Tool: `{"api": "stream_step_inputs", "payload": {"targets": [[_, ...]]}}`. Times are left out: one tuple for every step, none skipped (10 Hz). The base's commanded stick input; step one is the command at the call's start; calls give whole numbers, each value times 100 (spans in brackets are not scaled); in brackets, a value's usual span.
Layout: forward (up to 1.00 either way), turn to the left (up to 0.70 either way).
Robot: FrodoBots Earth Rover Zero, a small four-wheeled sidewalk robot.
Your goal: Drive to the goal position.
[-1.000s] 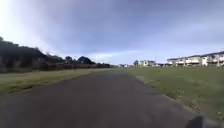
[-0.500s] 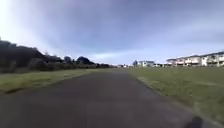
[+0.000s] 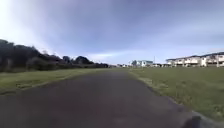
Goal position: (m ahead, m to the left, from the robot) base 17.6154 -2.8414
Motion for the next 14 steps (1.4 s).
{"api": "stream_step_inputs", "payload": {"targets": [[100,0],[100,0],[100,0],[100,0],[100,0],[100,0],[100,0],[100,0],[100,0],[100,0],[100,0],[100,0],[100,0],[100,0]]}}
